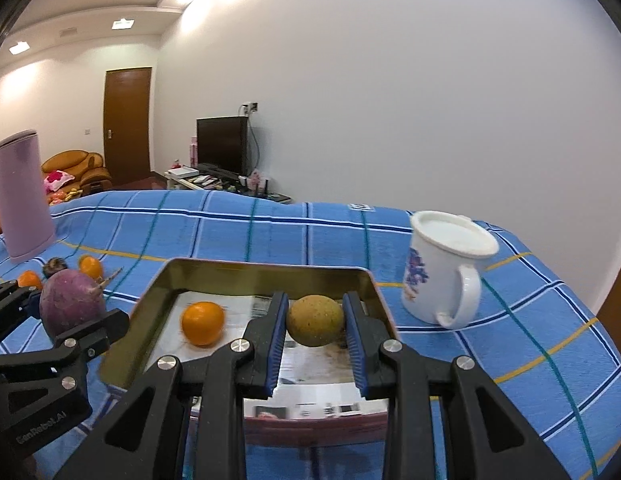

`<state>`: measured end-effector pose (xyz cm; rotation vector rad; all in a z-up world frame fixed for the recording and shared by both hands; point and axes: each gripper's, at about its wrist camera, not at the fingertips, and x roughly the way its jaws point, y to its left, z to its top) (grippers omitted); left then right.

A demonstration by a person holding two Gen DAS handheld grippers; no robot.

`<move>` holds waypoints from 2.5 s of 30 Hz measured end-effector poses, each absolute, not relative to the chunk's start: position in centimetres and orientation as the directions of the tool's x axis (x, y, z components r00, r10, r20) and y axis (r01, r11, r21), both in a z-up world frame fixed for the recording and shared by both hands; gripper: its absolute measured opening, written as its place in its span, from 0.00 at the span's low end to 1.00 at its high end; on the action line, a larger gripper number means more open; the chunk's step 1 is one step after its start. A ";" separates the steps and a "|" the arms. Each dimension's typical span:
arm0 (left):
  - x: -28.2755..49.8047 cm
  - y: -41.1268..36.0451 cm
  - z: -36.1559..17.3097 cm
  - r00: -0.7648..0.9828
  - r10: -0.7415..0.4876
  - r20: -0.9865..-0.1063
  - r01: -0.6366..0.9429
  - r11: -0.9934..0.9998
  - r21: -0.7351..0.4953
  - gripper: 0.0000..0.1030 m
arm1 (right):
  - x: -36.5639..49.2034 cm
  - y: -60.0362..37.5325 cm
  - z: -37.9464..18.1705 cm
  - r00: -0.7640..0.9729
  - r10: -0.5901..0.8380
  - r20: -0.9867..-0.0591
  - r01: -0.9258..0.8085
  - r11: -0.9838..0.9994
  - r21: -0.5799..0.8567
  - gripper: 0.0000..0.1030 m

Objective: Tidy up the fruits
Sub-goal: 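Carry the kiwi and the purple turnip over the pink tin with both tools, then lower the kiwi and turnip into the tin and open both tools, then lift both open tools out of the tin toward the remaining fruits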

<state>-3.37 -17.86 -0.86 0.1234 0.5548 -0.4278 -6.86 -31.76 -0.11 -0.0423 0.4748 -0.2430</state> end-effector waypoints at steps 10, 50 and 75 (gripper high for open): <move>-2.2 -21.7 -1.2 0.737 -0.385 -0.555 0.456 0.890 -0.013 0.52 | -6.3 -35.0 -0.6 0.829 -0.216 -0.516 0.259 0.966 0.012 0.29; -3.6 -24.1 -0.5 0.800 -0.328 -0.503 0.433 0.895 0.104 0.99 | -6.3 -34.5 0.0 0.881 -0.179 -0.437 0.224 0.973 0.053 0.68; -4.6 -20.4 0.6 0.896 -0.258 -0.362 0.321 0.939 0.125 1.00 | -11.0 -32.9 2.2 0.931 -0.335 -0.146 0.341 0.940 0.014 0.88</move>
